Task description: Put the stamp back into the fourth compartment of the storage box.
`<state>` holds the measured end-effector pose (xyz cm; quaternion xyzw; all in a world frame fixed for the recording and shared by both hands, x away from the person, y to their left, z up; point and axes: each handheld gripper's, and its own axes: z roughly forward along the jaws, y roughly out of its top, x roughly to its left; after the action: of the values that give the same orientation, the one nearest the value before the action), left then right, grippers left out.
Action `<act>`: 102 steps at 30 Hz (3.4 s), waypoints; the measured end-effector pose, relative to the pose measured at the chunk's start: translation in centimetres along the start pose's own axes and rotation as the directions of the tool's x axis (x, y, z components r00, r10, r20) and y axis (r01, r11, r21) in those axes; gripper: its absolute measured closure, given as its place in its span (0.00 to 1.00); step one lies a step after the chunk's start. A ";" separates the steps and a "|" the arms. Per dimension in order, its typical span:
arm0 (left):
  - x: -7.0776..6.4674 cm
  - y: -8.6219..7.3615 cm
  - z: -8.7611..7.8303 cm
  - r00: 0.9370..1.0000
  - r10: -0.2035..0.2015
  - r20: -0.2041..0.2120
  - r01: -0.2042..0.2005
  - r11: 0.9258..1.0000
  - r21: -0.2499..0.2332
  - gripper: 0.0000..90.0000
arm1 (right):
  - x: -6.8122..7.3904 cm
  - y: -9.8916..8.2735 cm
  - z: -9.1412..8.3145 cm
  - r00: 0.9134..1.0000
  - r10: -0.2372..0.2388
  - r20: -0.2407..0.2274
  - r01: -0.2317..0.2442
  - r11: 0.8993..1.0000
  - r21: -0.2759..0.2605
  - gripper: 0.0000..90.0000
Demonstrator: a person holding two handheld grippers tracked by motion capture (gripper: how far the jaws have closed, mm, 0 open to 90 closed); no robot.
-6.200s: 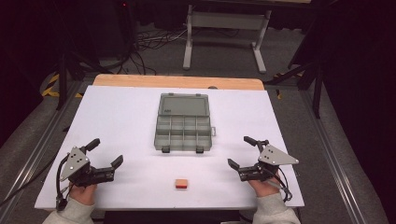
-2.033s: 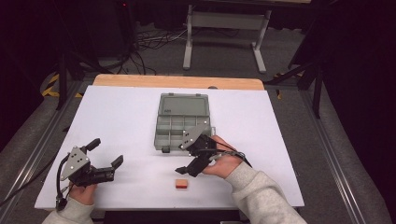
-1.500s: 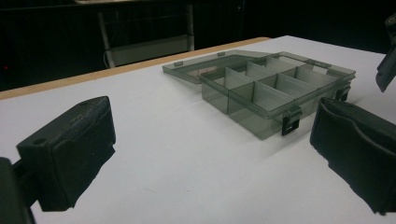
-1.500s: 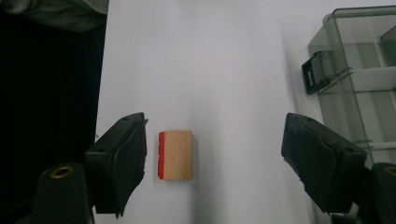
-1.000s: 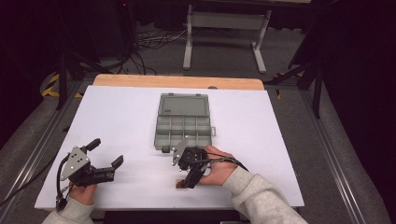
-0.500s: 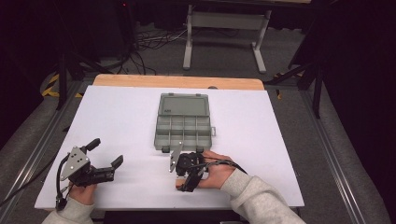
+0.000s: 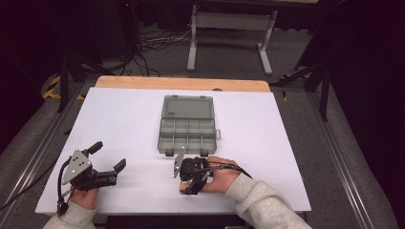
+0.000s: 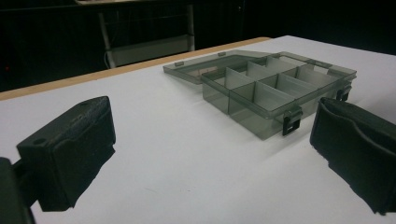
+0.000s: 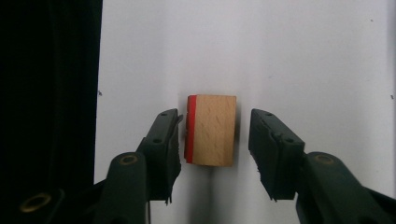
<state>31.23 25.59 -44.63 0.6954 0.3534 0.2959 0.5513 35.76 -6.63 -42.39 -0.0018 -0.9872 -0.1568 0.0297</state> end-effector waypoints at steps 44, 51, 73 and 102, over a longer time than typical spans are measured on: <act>0.1 0.0 0.1 1.000 -0.003 -0.001 0.003 1.000 -0.006 0.01 | -0.3 -1.3 -4.7 0.995 0.056 0.079 -0.033 0.964 -0.265 0.73; 0.1 -0.1 0.1 1.000 -0.005 -0.002 0.005 1.000 -0.006 0.01 | -0.4 -2.0 -5.7 0.992 0.083 0.098 -0.043 0.936 -0.349 0.73; 0.0 0.0 0.1 1.000 -0.003 -0.002 0.003 1.000 -0.006 0.01 | -1.4 -3.2 -7.8 0.965 0.198 0.171 -0.094 0.874 -0.477 0.73; 0.1 -0.1 0.1 1.000 -0.002 0.001 0.002 1.000 -0.004 0.01 | -4.6 -3.3 -10.1 0.913 0.316 0.259 -0.168 0.868 -0.466 0.73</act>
<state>31.33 25.63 -44.69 0.6942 0.3530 0.2957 0.5532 40.92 -12.90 -34.16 -0.1598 -0.9098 -0.3652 -0.1156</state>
